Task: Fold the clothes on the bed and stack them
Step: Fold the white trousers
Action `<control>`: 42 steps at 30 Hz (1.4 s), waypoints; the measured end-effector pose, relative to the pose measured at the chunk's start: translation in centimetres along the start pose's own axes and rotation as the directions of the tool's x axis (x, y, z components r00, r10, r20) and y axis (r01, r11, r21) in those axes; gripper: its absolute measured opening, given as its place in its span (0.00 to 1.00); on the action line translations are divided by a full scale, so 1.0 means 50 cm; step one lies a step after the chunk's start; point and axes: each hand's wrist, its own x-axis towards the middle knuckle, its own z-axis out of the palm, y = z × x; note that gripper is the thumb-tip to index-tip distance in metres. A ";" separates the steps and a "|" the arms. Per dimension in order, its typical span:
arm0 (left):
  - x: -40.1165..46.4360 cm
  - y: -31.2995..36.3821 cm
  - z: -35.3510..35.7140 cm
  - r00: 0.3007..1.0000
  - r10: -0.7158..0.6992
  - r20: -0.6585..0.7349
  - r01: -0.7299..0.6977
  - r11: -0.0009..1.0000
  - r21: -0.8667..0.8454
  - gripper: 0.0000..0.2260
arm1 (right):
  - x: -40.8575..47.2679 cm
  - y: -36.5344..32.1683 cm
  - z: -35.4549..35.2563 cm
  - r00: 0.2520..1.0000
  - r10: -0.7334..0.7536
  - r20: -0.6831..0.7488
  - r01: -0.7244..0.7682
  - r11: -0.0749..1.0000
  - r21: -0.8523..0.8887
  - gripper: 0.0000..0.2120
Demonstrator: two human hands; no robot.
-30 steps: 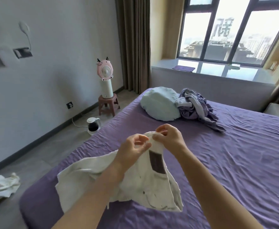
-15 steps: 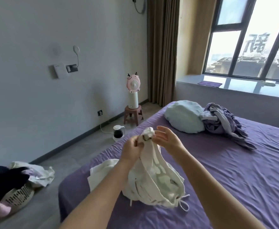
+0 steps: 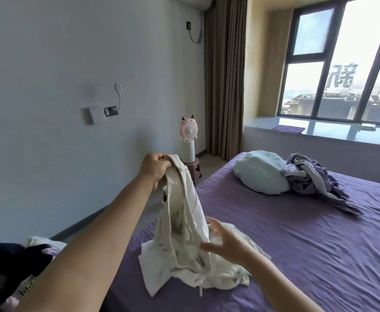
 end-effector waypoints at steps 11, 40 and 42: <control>0.008 -0.017 -0.099 0.998 -0.011 0.065 0.011 1.000 -0.002 0.11 | 0.035 -0.138 0.045 0.992 0.123 0.005 -0.123 0.992 0.029 0.23; -0.232 -0.241 0.112 0.533 -0.492 0.688 0.565 0.813 0.144 0.06 | -0.216 -0.077 -0.230 0.228 0.883 -0.410 0.533 0.239 0.812 0.13; -0.254 -0.223 0.144 0.560 -0.434 0.706 0.591 0.807 0.028 0.10 | -0.256 -0.069 -0.246 0.222 0.865 -0.449 0.551 0.269 0.790 0.12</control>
